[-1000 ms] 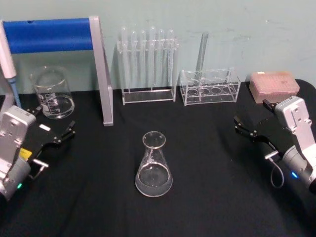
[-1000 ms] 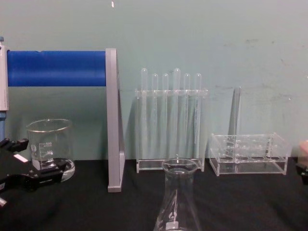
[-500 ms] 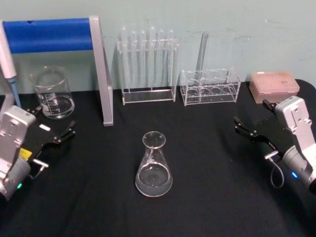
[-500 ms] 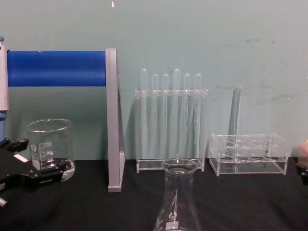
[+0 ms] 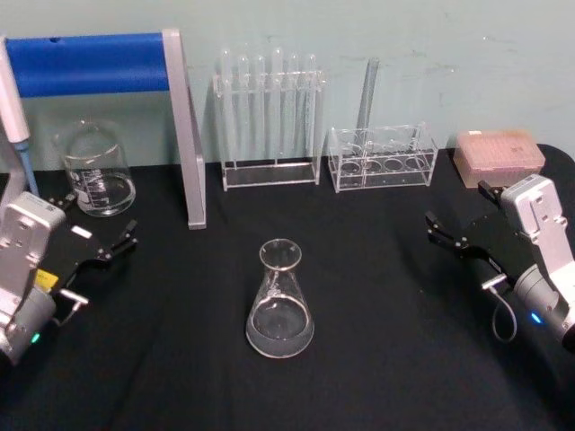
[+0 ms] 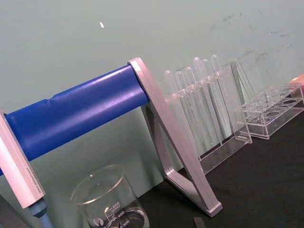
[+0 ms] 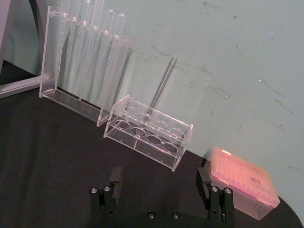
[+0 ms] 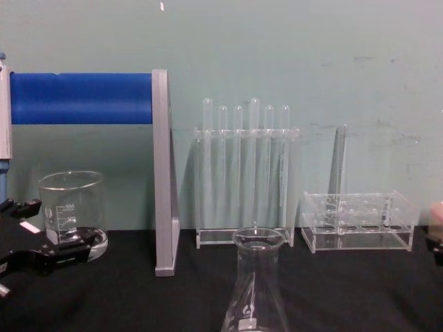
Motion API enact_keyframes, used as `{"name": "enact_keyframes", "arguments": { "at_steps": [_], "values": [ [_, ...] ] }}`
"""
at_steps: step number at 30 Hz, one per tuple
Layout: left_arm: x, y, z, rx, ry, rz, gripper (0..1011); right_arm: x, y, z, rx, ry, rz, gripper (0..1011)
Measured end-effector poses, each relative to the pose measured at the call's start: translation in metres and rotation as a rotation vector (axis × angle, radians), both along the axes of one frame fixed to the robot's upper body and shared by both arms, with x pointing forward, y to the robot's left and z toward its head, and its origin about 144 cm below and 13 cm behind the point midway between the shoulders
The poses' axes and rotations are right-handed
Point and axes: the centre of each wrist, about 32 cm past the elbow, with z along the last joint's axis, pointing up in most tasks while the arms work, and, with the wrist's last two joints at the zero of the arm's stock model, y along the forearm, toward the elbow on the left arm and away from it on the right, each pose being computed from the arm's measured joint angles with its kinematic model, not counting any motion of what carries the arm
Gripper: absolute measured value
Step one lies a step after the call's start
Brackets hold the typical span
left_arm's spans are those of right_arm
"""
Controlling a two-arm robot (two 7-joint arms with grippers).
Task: Grasp the erlenmeyer flask with one hand, shake it three times, then place it back.
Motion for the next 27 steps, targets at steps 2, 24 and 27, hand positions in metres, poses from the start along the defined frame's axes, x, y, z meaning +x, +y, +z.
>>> {"name": "enact_keyframes", "arguments": {
  "at_steps": [2,24,27],
  "values": [
    [0.0,0.0,0.0,0.0,0.0,0.0,1001,0.0,0.0,0.0,0.0,0.0,0.0,1002],
    [0.0,0.0,0.0,0.0,0.0,0.0,1001,-0.0038,-0.0018,0.0048,0.038,0.0,0.028,1003],
    [0.0,0.0,0.0,0.0,0.0,0.0,1001,-0.0064,-0.003,0.0091,0.067,0.005,0.066,1003]
  ]
}}
